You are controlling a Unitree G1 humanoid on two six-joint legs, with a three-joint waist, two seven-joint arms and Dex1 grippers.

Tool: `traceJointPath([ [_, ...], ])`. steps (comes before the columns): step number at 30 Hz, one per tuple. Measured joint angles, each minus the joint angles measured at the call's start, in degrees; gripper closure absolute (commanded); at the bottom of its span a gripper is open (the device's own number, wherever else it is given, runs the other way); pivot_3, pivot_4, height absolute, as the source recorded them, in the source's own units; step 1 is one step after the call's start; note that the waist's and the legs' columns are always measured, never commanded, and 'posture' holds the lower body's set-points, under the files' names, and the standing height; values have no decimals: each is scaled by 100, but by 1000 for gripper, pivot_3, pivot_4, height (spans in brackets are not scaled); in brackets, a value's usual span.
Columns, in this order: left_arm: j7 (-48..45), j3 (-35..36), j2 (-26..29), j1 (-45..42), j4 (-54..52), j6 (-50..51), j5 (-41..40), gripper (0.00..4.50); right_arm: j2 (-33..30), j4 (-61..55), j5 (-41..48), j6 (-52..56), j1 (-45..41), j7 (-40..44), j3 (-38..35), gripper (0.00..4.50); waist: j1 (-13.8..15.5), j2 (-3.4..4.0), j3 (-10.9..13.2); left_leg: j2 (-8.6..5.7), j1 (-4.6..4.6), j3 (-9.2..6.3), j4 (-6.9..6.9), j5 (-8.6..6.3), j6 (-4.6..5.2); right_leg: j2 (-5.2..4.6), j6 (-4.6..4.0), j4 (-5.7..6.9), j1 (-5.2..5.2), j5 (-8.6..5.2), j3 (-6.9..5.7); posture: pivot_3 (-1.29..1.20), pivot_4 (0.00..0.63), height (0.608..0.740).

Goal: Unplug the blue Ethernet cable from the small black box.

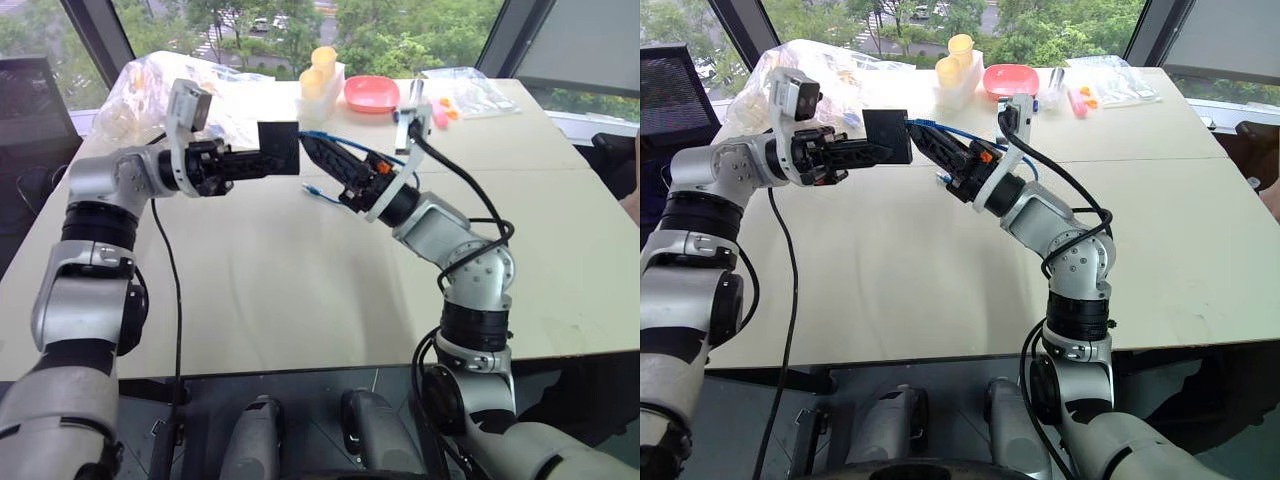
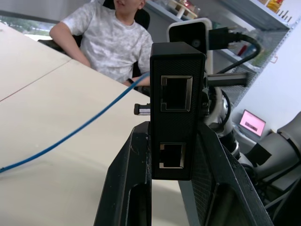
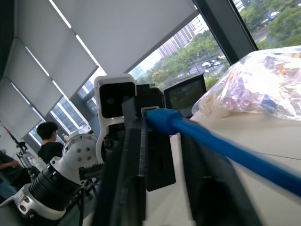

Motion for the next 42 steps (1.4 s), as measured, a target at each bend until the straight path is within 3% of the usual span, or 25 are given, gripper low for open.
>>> traceJointPath([
  [25,-41,200,-77,-165,354,-136,254,3980,177,322,594,-241,2,-452,-22,4460,0,0,0,1,-3,0,-3,0,0,-1,1,-6,0,0,0,0,150,740],
  [28,-30,243,-78,-50,219,-115,245,3980,120,317,540,-320,51,-389,54,3384,-5,0,0,2,-2,0,-6,0,0,0,0,-5,-1,0,0,0,150,740],
  [29,-30,287,-76,2,179,-93,244,3980,60,316,509,-367,83,-359,61,2757,-3,0,0,1,-2,0,-5,0,0,0,0,-6,-1,-1,0,0,150,740],
  [32,-30,349,-76,44,133,-11,244,3980,-47,315,356,-453,97,-329,169,1502,-3,0,0,1,-3,0,-5,0,0,0,1,-6,-1,0,0,0,150,740],
  [42,-30,384,-98,90,1,90,244,3980,-12,316,174,-670,95,-296,368,1502,-2,0,0,1,-2,0,-5,0,0,0,0,-6,-1,-1,0,0,150,740],
])
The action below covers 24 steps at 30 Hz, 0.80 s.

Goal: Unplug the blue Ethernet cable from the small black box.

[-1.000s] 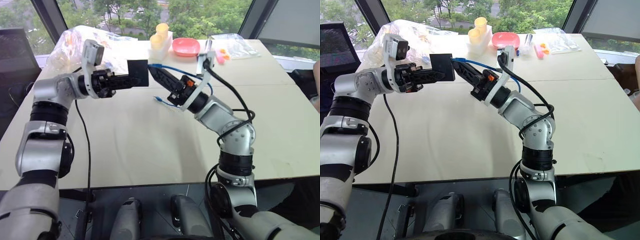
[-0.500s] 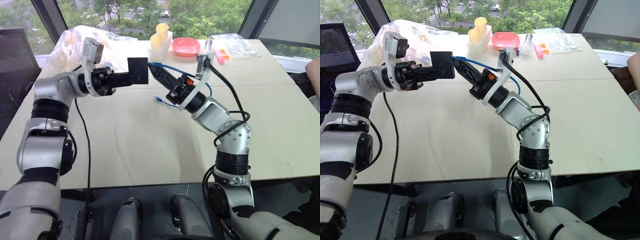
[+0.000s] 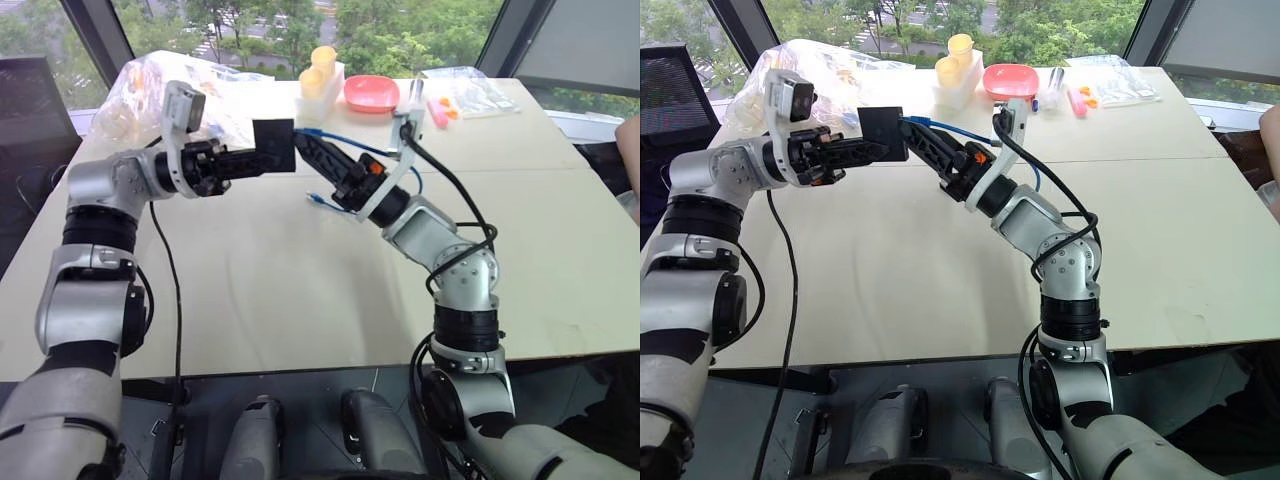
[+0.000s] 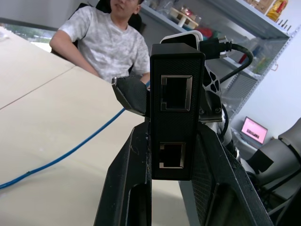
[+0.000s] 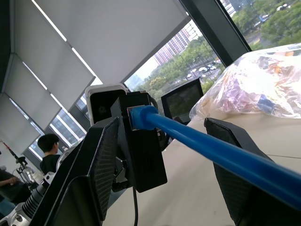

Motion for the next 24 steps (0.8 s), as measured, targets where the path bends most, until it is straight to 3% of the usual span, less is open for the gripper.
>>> traceJointPath([
  [12,0,3,-3,53,-65,39,0,3980,68,5,13,-64,-4,55,-25,1502,0,0,0,1,0,0,0,0,0,0,0,0,0,0,0,0,150,740],
  [15,0,3,-3,53,-65,39,0,3980,72,5,21,-64,-4,73,-23,2357,0,0,0,1,0,0,0,0,0,0,0,0,0,0,0,0,150,740],
  [19,11,16,-8,51,-62,41,8,3980,71,0,107,-47,-4,174,23,4344,0,0,0,1,0,-1,0,0,0,0,0,0,0,0,0,0,150,740],
  [24,-10,21,-10,54,-61,58,1,3980,64,-1,109,-48,-4,198,44,4437,0,0,0,1,0,0,0,0,0,0,0,0,0,0,0,0,150,740],
])
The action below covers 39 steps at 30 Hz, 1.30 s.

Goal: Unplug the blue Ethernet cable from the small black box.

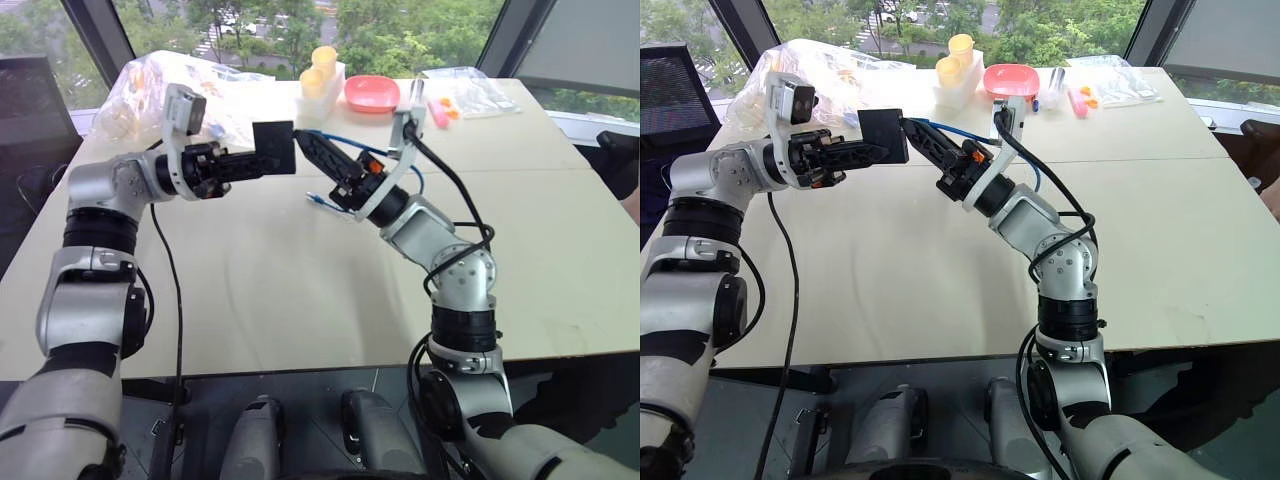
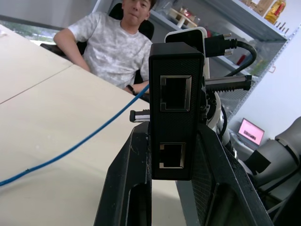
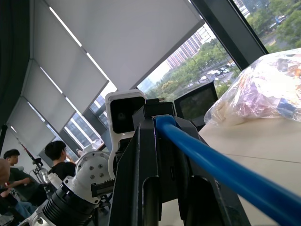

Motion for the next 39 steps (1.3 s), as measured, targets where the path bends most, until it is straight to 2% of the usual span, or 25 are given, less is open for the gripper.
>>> traceJointPath([
  [5,-1,-2,-8,-11,57,-20,30,3980,-62,4,26,41,-5,-2,-41,4437,0,0,0,0,0,0,0,0,0,0,0,0,0,0,0,0,150,740],
  [10,12,18,-69,-211,265,-116,143,3980,-417,-3,350,202,-67,-70,-263,4437,19,-1,0,-1,-4,0,0,0,0,-3,0,-7,0,0,-1,0,150,740],
  [15,41,480,485,-366,682,-359,260,3980,-1218,-21,639,282,304,-247,-1105,4437,11,0,1,-1,-4,1,-19,-1,1,-2,1,-24,-1,-1,-2,0,150,740],
  [21,218,477,126,-238,553,-527,425,3980,-1233,-270,721,358,464,-395,-935,4437,10,-1,0,1,-4,2,-16,-1,1,0,1,-21,-1,0,-1,0,150,740],
  [25,1234,465,-367,339,-32,-1379,886,3980,-1487,-41,-142,414,877,-871,-508,4437,44,-1,0,0,-5,5,-13,-1,1,-8,1,-22,0,0,3,0,150,740],
  [26,1426,439,-485,519,-206,-1545,972,3980,-1491,73,-307,440,937,-987,-449,3635,49,-1,0,0,-6,7,-13,-1,1,-8,1,-22,0,0,5,0,150,740],
  [27,1726,378,-697,817,-501,-1809,1099,3980,-1482,269,-512,478,1007,-1182,-416,3370,58,-1,0,0,-7,9,-13,-1,1,-9,2,-23,-1,1,7,0,150,740],
  [30,2376,314,-1169,1418,-1106,-2153,1265,3980,-1485,621,-810,566,1029,-1516,-460,1862,83,0,0,-1,-9,12,-13,-1,1,-7,2,-31,-2,2,10,0,150,740],
  [33,2932,303,-1425,1628,-1429,-2373,1384,3980,-1630,663,-919,837,1029,-1627,-477,307,100,0,0,-1,-7,12,-13,-1,1,-3,3,-31,-2,2,10,0,150,740],
  [34,3154,307,-1489,1680,-1519,-2521,1444,3980,-1753,652,-951,1006,1030,-1642,-484,45,122,-1,0,-1,-6,12,-13,-1,1,-2,3,-32,-2,2,10,0,150,740],
  [39,3977,254,-1742,1947,-1507,-3107,1844,3980,-2186,179,-822,1908,1292,-1592,-488,45,172,1,-1,-1,-8,12,-13,-1,1,-1,3,-37,0,2,10,0,150,740],
])
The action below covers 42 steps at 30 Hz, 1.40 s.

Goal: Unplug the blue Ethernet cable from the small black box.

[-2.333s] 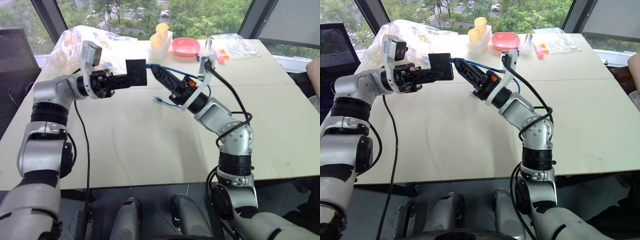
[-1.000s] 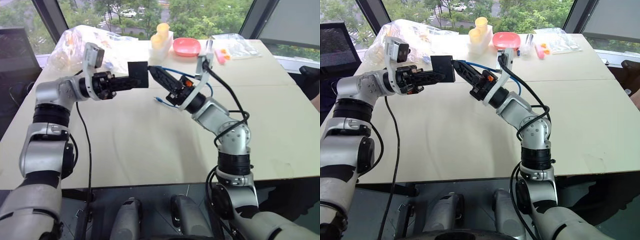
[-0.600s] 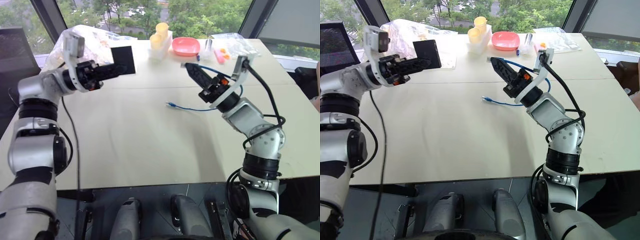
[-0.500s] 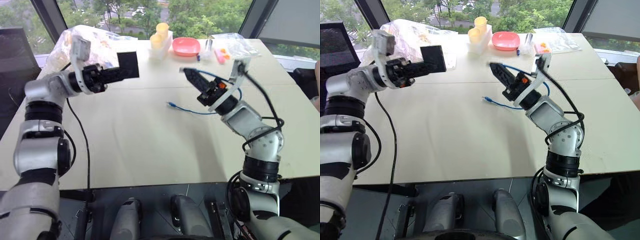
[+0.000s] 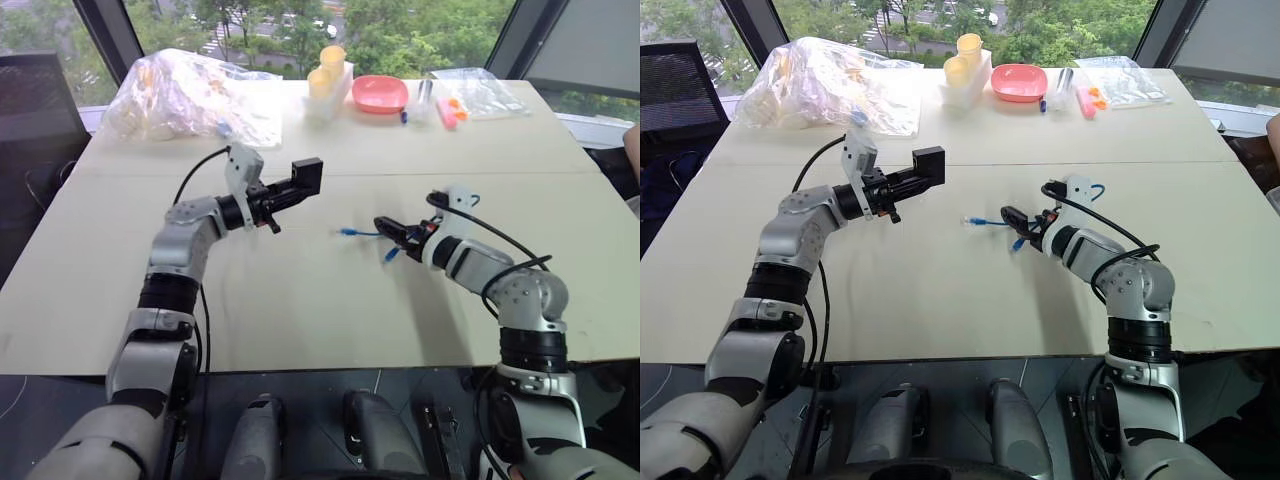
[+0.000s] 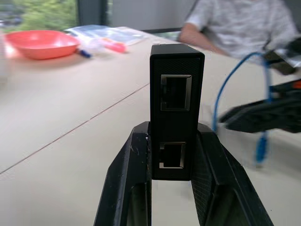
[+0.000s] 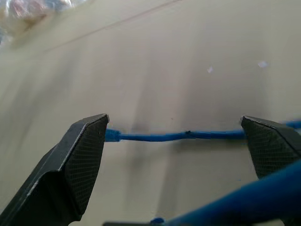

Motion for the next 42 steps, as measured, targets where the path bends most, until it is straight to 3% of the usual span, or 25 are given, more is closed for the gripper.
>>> traceJointPath([
  [1,169,-9,-69,68,0,-101,65,3980,-173,-226,77,223,164,86,30,45,19,0,0,-1,0,-4,-1,0,0,-2,1,-5,5,0,-4,0,150,740],
  [5,707,-108,-231,521,-22,-415,374,3980,-2074,-1704,-37,676,1214,1020,761,45,79,4,-4,-6,-5,3,3,-13,21,-12,7,-40,15,-5,-1,0,150,740],
  [7,806,-185,-315,698,-33,-469,428,3980,-3432,-2104,-580,279,1531,1812,1384,45,100,2,-4,-9,-4,7,16,-15,22,-12,-14,-51,23,-16,-1,0,150,740],
  [11,874,-268,-353,766,-74,-590,475,3980,-5240,-2071,-2404,-1274,1392,3005,2576,45,97,4,-3,-2,0,21,44,-16,20,-10,-19,-49,23,-13,1,0,150,740],
  [16,925,-266,-380,765,-131,-619,445,3980,-6201,-1882,-3608,-2476,1290,4211,2834,45,75,5,-3,3,-4,26,42,-17,20,-7,-29,-48,17,-7,1,0,150,740],
  [20,960,-218,-393,876,-538,-533,320,3980,-6577,-1594,-4165,-3014,1538,4527,2626,45,103,5,-3,2,-6,36,38,-20,24,-12,-27,-49,13,-8,9,0,150,740],
  [22,1037,-135,-383,1084,-833,-426,256,3980,-5770,-1216,-4107,-2828,1166,4160,2110,45,54,-10,-10,6,-2,43,47,-22,26,-7,-28,-50,17,-5,15,0,150,740],
  [25,1111,-129,-506,1277,-1231,-153,119,3980,-3596,-1225,-3329,-1989,441,3265,993,45,-1,-16,-10,6,-4,27,63,-21,27,7,-17,-37,22,10,16,0,150,740],
  [27,1102,-137,-428,1416,-1518,-20,35,3980,-2607,-1515,-2818,-1626,484,2955,546,45,23,-18,-13,8,-3,4,65,-21,27,15,-18,-33,33,8,6,0,150,740],
  [29,1082,-155,-311,1537,-1622,20,53,2960,-1762,-1795,-2515,-1492,580,2614,343,0,29,-13,-15,6,-3,7,63,-21,27,10,-17,-33,32,7,7,0,150,740],
  [32,1029,-321,-261,1636,-1632,-76,181,2123,-695,-1952,-2306,-1408,605,1959,205,0,30,-11,-14,3,-6,17,70,-21,28,-6,-15,-35,35,8,9,0,150,740],
  [35,1025,-382,-285,1633,-1623,-187,222,1305,-223,-1930,-2346,-1458,601,1516,167,0,26,-11,-14,4,-6,25,77,-21,28,-16,-14,-38,37,9,13,0,150,740],
  [40,1110,-435,-227,1596,-1561,-325,396,111,-162,-1872,-2555,-1667,684,1340,279,0,13,-11,-15,3,-4,24,73,-22,29,-7,-14,-37,35,9,11,0,150,740],
  [42,1193,-426,-117,1596,-1652,-226,406,111,-149,-1896,-2535,-1678,882,1367,277,0,11,-11,-15,6,-4,20,70,-22,30,-2,-15,-35,35,9,10,0,150,740],
])
